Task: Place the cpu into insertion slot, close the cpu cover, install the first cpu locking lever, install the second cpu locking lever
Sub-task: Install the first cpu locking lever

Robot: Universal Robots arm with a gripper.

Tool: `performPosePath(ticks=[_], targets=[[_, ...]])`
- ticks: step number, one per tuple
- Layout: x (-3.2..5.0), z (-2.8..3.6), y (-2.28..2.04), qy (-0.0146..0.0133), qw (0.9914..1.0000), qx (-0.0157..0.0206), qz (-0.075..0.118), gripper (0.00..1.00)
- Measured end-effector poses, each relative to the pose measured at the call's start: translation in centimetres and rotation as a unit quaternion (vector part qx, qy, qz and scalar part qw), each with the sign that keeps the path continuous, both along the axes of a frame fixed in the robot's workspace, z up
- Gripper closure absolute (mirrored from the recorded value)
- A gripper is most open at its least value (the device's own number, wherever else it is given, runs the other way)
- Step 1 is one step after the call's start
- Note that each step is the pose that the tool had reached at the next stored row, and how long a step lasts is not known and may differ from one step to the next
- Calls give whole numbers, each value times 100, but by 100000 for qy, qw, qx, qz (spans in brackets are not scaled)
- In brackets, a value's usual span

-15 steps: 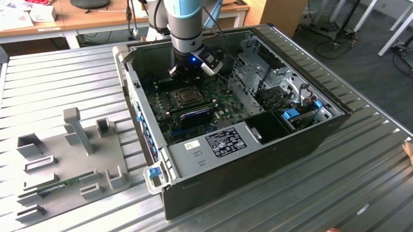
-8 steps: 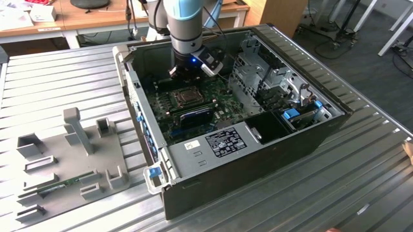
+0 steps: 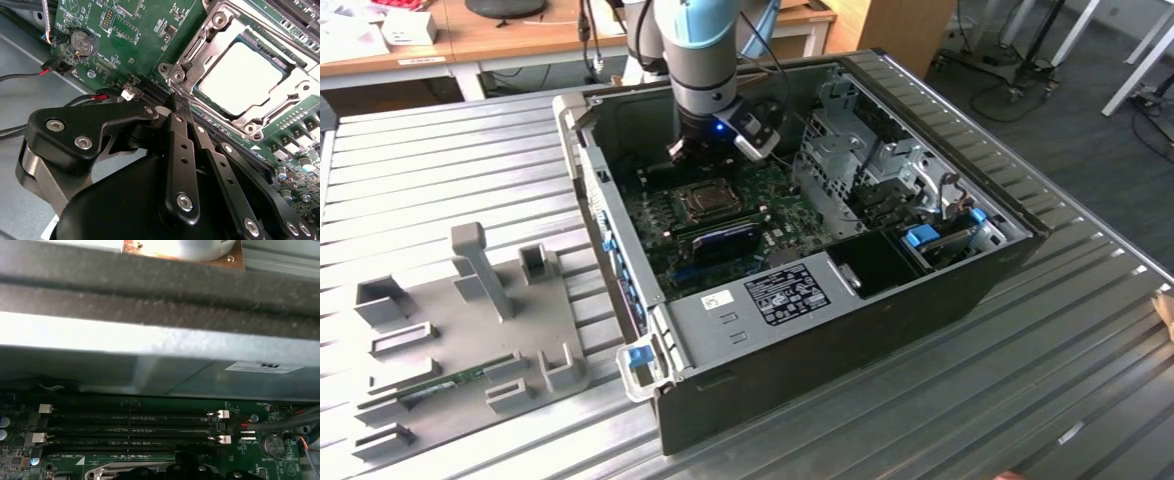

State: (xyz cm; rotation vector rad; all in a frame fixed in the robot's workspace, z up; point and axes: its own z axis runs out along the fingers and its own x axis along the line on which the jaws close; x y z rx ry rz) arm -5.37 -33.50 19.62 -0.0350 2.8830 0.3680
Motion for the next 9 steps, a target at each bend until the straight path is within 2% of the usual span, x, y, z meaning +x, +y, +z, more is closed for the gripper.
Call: performPosePath(ticks=[4, 9], targets=[[-10, -12, -26, -1263, 99992, 280, 0, 90], [-58, -16, -31, -1966, 99980, 461, -2, 90]])
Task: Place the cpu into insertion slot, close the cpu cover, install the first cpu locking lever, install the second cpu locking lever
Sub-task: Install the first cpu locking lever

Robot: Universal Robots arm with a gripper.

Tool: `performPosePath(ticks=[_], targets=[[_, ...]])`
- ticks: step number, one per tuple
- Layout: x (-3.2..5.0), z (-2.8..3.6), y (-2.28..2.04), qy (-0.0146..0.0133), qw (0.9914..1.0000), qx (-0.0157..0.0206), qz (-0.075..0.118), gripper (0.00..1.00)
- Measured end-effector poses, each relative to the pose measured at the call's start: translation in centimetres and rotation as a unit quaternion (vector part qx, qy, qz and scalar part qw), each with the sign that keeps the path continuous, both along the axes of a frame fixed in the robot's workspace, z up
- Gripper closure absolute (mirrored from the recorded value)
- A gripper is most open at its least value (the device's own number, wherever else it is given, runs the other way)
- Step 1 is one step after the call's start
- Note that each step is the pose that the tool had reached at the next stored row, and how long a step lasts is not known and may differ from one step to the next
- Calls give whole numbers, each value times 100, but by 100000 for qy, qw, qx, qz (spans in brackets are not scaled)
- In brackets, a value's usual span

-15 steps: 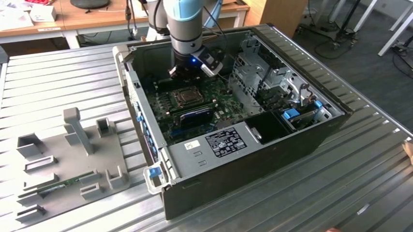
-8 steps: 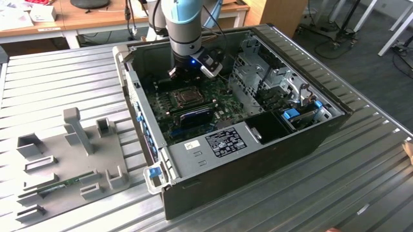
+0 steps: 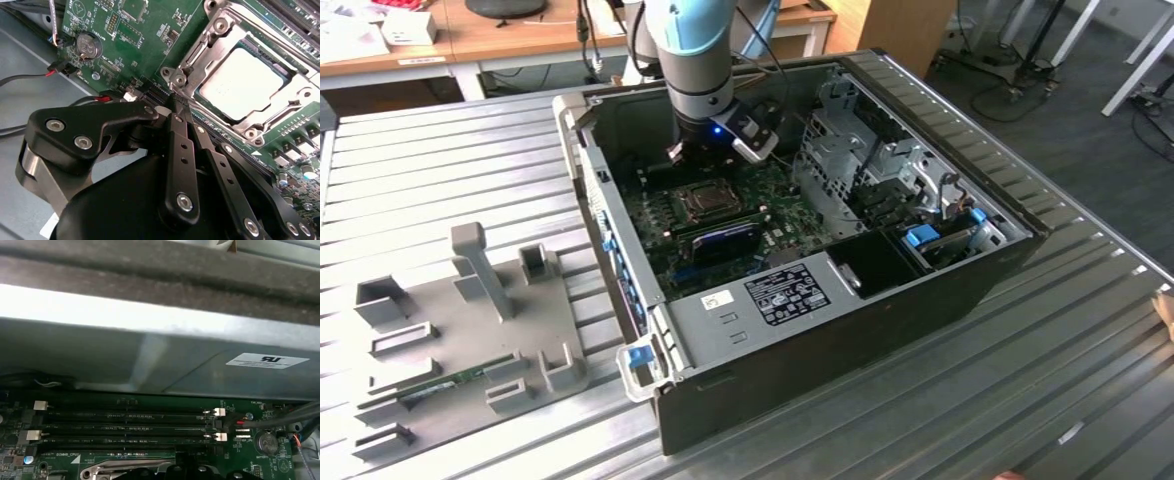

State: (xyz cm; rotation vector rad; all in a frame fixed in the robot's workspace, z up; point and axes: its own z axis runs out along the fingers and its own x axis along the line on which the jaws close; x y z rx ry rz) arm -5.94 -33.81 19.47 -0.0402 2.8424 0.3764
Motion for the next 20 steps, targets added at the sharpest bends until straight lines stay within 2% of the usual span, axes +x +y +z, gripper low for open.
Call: performPosePath(ticks=[6, 9, 13, 15, 17, 20], targets=[[-59, -8, -23, -683, 99998, 102, 2, 90], [-85, -17, -30, -1425, 99989, 453, -5, 90], [-112, -23, -49, -2491, 99959, 1380, -14, 90], [-129, -26, -60, -2906, 99944, 1642, -13, 90], [-138, -29, -66, -3124, 99936, 1744, -9, 90], [-138, -29, -66, -3129, 99936, 1736, -6, 90]])
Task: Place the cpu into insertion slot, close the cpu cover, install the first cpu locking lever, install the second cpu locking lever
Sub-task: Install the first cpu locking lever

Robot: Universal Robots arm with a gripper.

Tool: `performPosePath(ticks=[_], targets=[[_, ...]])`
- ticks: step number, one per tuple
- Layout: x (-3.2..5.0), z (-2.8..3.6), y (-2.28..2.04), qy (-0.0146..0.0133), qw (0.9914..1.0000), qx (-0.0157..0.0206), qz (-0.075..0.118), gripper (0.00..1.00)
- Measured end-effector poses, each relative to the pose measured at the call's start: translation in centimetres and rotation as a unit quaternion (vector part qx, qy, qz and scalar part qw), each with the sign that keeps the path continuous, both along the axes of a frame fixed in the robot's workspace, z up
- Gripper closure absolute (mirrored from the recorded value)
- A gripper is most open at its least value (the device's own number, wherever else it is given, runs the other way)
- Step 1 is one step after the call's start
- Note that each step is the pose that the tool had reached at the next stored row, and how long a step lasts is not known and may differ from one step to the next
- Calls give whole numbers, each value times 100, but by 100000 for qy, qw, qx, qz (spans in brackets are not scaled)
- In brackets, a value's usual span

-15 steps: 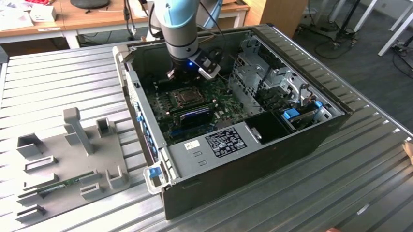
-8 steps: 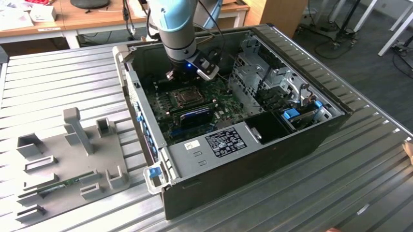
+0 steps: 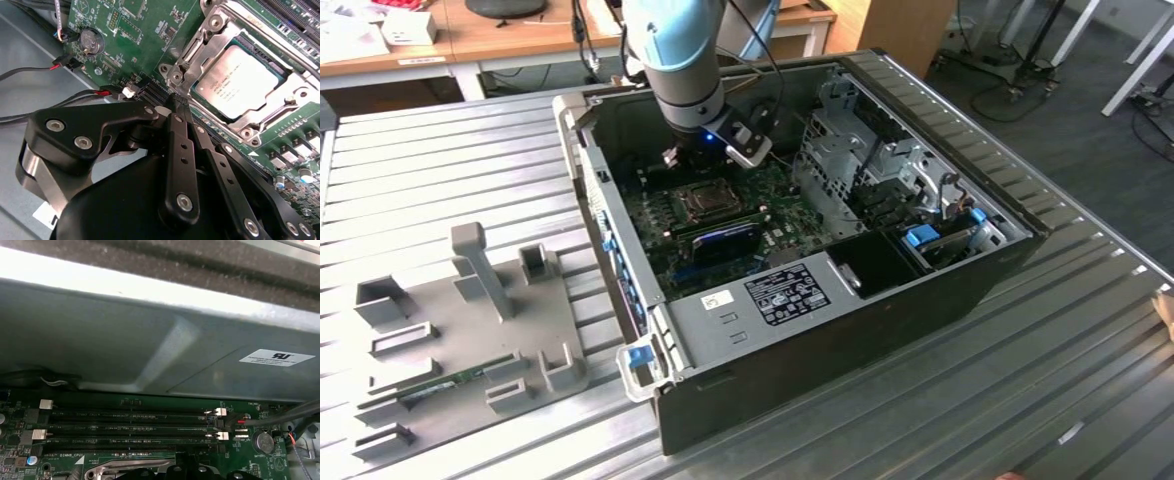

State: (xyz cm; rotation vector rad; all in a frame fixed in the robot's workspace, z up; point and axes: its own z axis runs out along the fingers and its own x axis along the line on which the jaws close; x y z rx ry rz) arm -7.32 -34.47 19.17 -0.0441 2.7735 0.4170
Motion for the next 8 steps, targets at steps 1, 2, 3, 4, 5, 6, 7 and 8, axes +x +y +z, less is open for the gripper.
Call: performPosePath(ticks=[1, 2, 3, 4, 5, 6, 7, 8], targets=[[0, 0, 0, 1, 100000, 1, -3, 90], [0, 0, 0, 0, 100000, 3, -2, 90], [-1, -1, -1, -3, 100000, 7, -8, 90], [-1, -5, -2, -12, 100000, 14, -10, 90], [-1, -9, -2, -14, 100000, 10, -11, 90], [-1, -16, -2, -33, 100000, 2, -3, 90], [-3, -24, -2, -61, 100000, 4, -2, 90], [-4, -33, -2, -84, 100000, 7, -4, 90]])
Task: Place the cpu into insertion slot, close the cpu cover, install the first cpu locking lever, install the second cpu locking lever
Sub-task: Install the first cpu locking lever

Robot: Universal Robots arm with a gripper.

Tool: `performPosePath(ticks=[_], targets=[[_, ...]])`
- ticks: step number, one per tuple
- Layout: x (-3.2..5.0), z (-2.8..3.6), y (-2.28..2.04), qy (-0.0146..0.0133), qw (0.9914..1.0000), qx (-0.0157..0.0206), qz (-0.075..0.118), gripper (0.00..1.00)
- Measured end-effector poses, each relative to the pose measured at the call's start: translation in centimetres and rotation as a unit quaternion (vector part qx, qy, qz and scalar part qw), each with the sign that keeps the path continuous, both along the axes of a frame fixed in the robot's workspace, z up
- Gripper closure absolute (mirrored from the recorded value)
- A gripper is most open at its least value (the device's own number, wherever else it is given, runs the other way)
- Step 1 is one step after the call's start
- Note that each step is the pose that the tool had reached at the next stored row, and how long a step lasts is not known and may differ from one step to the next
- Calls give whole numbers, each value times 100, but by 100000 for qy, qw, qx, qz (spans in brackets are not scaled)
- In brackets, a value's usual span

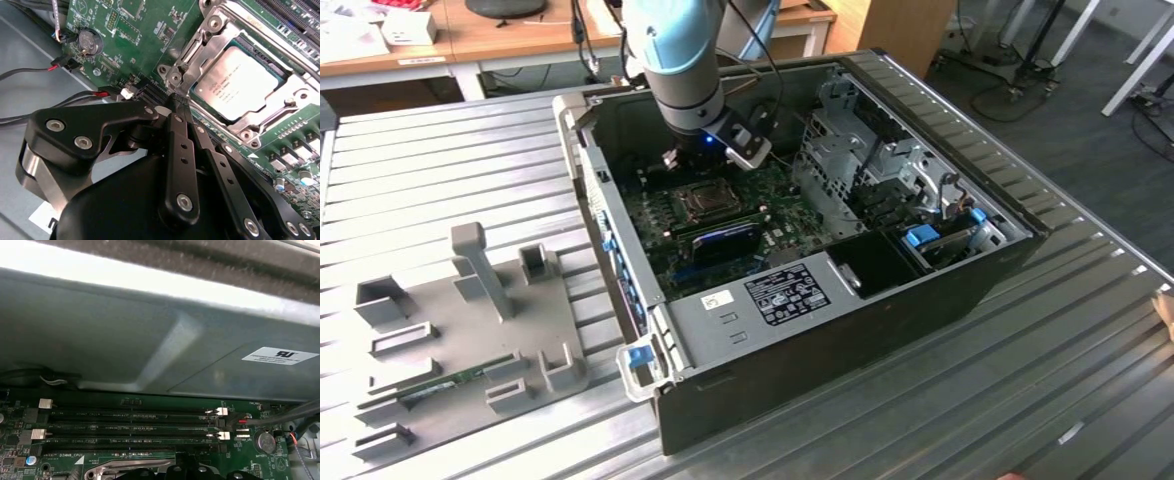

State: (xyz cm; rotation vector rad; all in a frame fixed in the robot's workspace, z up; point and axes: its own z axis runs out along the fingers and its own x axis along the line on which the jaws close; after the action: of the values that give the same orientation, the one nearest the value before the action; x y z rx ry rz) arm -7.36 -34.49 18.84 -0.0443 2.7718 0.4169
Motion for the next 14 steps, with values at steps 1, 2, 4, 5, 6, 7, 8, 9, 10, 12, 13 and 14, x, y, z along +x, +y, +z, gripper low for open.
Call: performPosePath(ticks=[1, 2, 4, 5, 6, 7, 8, 9, 10, 12, 13, 14], targets=[[-1, -6, 0, -15, 100000, -3, 0, 90], [-2, -10, -1, -19, 100000, -9, 1, 90], [-2, -11, -1, -21, 100000, -15, 0, 90], [-2, -13, 0, -32, 100000, 0, 1, 90], [-2, -15, 0, -43, 100000, 17, -2, 90], [-2, -18, 0, -52, 100000, 30, -3, 90], [-1, -20, 0, -61, 100000, 43, 0, 90], [-2, -23, 0, -76, 100000, 52, 2, 90], [-2, -25, 0, -94, 100000, 74, 0, 90], [-3, -28, 0, -123, 100000, 123, -2, 90], [-3, -30, 0, -145, 100000, 165, 0, 90], [-3, -32, 0, -167, 100000, 220, 1, 90]])
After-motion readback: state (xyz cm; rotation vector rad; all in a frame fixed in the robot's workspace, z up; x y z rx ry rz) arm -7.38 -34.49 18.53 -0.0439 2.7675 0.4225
